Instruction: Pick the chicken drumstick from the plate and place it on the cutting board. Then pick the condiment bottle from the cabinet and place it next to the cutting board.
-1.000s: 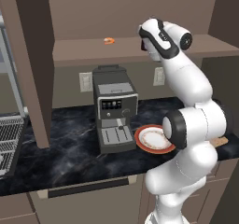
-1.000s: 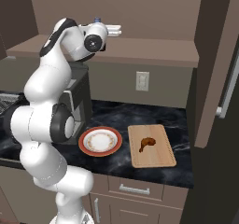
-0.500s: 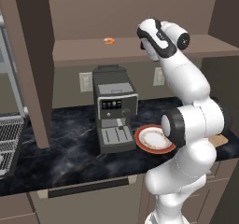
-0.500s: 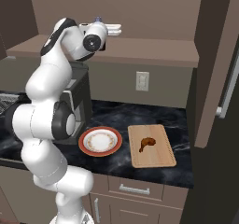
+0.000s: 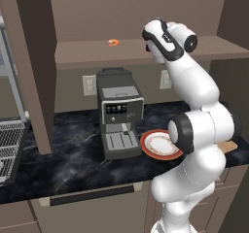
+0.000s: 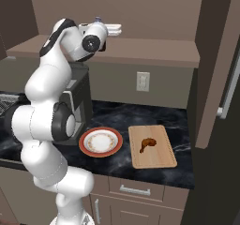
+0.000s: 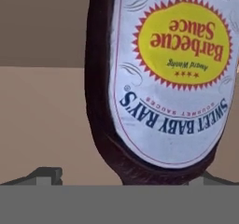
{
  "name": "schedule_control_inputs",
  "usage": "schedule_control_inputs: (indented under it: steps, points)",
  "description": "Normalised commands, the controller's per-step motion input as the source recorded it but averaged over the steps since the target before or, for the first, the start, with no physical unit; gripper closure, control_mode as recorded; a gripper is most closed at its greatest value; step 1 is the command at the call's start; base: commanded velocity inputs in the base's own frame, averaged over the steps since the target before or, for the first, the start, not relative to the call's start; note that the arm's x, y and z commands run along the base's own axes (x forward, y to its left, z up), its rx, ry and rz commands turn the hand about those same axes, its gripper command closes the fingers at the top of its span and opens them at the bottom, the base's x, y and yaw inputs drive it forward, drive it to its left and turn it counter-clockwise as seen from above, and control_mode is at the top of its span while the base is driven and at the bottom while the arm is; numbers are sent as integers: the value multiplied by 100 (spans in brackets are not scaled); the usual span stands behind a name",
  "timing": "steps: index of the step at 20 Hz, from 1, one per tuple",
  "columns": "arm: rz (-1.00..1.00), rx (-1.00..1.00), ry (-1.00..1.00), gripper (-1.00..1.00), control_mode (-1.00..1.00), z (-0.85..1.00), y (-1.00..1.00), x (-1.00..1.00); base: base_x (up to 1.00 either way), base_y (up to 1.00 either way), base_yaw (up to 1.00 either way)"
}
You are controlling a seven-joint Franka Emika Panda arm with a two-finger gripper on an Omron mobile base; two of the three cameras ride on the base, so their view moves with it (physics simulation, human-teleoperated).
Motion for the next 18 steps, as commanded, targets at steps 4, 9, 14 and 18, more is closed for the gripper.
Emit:
schedule_control_inputs:
  steps: [4,9,14,18]
  points:
    - [0,0,0,100,-100,0,13,-7,0,0,0]
    - [0,0,0,100,-100,3,4,-7,0,0,0]
    - [0,0,0,100,-100,0,6,-3,0,0,0]
    - [0,0,1,100,-100,0,3,0,0,0,0]
